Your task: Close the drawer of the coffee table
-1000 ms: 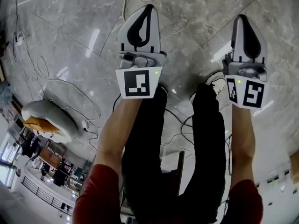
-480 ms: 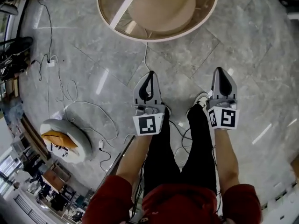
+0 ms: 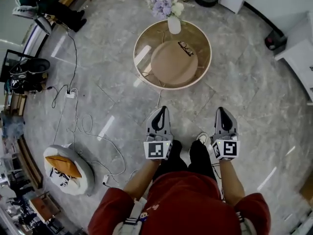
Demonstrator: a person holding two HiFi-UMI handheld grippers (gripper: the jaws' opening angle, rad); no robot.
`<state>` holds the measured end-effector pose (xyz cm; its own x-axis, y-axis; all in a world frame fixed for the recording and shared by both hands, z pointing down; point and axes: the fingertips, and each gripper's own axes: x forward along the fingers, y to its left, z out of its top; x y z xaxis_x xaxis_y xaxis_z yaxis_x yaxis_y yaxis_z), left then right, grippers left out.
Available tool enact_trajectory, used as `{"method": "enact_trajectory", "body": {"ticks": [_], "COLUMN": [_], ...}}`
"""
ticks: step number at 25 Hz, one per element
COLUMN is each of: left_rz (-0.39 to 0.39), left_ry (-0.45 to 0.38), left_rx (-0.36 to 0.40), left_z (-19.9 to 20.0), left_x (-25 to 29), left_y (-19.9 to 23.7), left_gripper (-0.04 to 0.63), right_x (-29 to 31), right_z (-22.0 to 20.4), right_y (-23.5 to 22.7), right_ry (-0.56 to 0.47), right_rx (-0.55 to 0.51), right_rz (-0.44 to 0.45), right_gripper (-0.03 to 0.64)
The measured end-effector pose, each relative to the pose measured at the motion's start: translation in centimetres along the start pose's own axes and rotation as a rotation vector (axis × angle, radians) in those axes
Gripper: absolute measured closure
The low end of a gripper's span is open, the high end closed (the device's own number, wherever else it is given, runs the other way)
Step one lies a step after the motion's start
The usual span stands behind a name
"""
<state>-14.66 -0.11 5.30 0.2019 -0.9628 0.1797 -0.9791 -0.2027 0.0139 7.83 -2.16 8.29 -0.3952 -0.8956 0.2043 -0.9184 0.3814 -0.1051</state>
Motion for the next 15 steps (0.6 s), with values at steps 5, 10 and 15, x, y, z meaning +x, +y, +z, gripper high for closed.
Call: {"method": "enact_trajectory", "body": {"ticks": [5,10,15], "left_rz": [-0.009,-0.029,0.002], "left_ry": [-0.12,-0.178,-0.249], "left_rx": [-0.04,0.058,0.111], "left_z": [9.6,15.5,19.8], "left_x": [-0.7,-2.3,-4.0], "left_y": [1.4,2.4,3.0], "left_gripper": [0.583,0.583,0.583], "right_x": [-0.9,-1.6,-3.0], "right_z": [9.3,17.3,22.2], "right_y": [0.4,1.6,2.4], "right_ry": [-0.113,-0.221,-0.317], "right_rx": [0.006,-0.028,-0.089], "right_rz": [-0.027,-0.021,-0.02], "right_gripper": [0.592,0.592,0.592]}}
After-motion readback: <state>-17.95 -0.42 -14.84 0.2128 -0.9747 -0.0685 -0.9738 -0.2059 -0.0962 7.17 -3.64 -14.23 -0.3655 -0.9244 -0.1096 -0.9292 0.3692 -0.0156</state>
